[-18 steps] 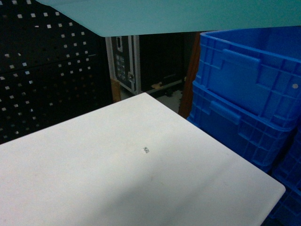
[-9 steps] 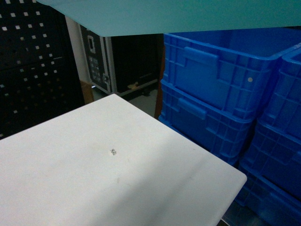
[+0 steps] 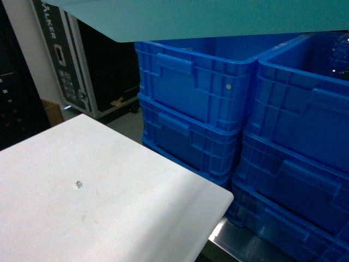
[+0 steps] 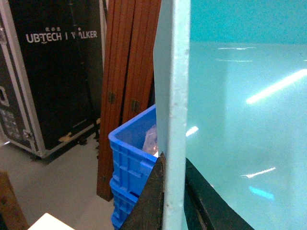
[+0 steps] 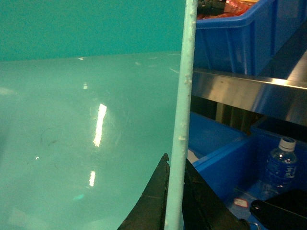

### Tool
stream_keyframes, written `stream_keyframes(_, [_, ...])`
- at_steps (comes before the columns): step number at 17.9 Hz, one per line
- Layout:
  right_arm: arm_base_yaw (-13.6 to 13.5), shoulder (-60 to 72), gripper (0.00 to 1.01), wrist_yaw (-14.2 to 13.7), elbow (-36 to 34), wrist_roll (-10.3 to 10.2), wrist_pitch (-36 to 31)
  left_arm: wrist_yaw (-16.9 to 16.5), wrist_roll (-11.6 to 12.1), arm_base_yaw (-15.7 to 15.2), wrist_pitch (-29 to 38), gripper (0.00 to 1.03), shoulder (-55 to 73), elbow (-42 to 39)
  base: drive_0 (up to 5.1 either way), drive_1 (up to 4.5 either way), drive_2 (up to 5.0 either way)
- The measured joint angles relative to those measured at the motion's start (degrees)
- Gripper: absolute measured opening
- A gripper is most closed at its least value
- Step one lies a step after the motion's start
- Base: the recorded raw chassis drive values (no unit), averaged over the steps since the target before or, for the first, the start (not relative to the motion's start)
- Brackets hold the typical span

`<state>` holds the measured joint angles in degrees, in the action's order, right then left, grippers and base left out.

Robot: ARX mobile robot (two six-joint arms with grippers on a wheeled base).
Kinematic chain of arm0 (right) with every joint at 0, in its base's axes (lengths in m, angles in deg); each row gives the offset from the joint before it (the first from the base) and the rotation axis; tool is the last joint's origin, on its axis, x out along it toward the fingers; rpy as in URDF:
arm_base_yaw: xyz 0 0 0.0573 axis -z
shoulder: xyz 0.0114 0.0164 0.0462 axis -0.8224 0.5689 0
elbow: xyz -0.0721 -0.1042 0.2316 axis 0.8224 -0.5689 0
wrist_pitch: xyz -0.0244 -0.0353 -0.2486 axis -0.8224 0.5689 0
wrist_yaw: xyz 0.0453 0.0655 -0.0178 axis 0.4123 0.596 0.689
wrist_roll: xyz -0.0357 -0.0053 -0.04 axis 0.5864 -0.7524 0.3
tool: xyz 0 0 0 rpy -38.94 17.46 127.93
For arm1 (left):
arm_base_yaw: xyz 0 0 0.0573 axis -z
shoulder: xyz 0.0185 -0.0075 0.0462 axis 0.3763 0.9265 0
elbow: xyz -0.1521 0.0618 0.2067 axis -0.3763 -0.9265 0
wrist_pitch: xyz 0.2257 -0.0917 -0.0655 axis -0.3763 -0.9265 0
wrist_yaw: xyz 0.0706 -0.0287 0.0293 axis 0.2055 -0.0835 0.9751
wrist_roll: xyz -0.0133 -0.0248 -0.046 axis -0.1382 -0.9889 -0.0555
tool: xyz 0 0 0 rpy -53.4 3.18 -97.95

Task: Stack blue boxes stably on right

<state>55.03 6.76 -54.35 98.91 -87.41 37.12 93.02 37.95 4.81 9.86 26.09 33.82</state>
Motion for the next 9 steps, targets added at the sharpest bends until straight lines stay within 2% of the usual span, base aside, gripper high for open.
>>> stream_keyframes(1, [0.0,0.0,0.07,0.0,0.0,0.0,0.0,0.02,0.0,0.0,0.0,0.08,0.0,0.0,-1.5,-1.54,-1.5])
stream_keyframes(9, [-0.04,0.02,0.07,0.02,-0.02,-0.04,-0.04,-0.15,0.04,-0.11,-0.02,0.08,-0.02,0.0,2.7,-5.8,-2.1])
